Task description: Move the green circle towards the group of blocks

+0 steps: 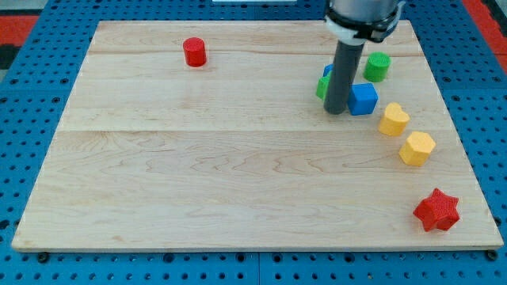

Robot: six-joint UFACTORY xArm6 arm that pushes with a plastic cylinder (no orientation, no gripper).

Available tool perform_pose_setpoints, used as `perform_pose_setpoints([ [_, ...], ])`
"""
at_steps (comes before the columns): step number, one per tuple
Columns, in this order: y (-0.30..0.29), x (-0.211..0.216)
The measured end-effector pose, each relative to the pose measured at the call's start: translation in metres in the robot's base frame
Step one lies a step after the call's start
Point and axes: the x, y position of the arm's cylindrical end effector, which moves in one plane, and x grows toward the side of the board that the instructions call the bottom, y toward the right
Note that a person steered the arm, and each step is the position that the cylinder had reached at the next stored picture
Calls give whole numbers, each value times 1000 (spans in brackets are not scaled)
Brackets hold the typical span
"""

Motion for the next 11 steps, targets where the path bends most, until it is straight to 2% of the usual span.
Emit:
perform_pose_setpoints([
  [1, -83, -31],
  [2, -114, -107],
  [3, -91, -145],
  [6, 86, -148],
  [7, 120, -135],
  [8, 120, -112],
  [11, 94, -82],
])
